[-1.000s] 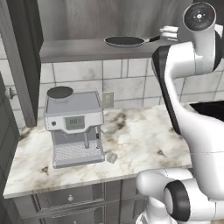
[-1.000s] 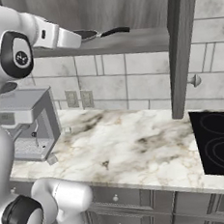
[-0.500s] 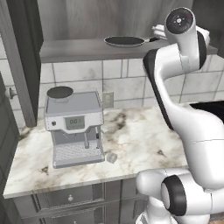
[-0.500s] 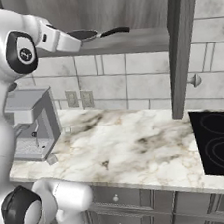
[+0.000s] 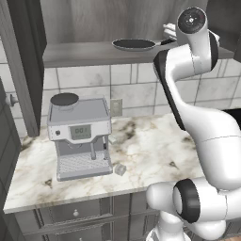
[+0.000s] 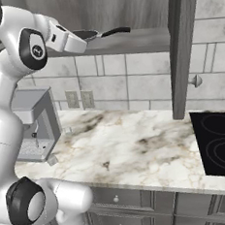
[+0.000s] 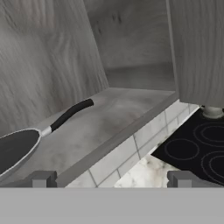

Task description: Pick the pan from the cabinet and place it on the stove. Then turn on the stove burner for the pan.

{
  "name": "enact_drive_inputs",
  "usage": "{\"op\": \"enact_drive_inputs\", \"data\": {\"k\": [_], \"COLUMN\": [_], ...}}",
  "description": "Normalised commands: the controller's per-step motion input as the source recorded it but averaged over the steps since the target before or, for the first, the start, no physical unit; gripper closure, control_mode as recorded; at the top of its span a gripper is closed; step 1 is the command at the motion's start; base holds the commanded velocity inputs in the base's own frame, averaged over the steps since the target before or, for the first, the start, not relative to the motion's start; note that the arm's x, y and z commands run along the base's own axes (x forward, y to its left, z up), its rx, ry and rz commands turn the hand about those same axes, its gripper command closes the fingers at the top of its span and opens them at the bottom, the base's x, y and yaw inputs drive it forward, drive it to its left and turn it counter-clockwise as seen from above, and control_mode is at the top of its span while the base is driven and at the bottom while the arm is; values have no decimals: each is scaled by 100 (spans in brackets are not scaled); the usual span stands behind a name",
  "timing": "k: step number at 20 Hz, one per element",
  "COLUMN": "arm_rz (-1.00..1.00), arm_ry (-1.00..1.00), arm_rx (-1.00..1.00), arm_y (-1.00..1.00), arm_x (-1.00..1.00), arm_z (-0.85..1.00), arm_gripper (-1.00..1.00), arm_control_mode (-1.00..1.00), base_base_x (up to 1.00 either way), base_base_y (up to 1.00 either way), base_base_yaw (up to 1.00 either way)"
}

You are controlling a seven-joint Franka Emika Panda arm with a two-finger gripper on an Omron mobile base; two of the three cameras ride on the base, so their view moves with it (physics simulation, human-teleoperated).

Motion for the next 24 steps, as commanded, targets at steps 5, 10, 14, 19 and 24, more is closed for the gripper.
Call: {"op": "enact_drive_inputs", "data": {"k": [5, 10, 14, 19, 24], "arm_rz": [0, -2, 0, -1, 0], "arm_ry": [0, 0, 0, 0, 0], "arm_rx": [6, 3, 0, 1, 1], "arm_y": [-6, -4, 0, 0, 0], "arm_x": [23, 28, 18, 10, 5], "arm_z": [0, 0, 0, 0, 0], "arm_gripper": [-100, -100, -100, -100, -100], "arm_control_mode": [-100, -100, -100, -100, -100], "base_base_x": [0, 0, 0, 0, 0], "base_base_y": [0, 0, 0, 0, 0], "base_base_yaw": [0, 0, 0, 0, 0]}}
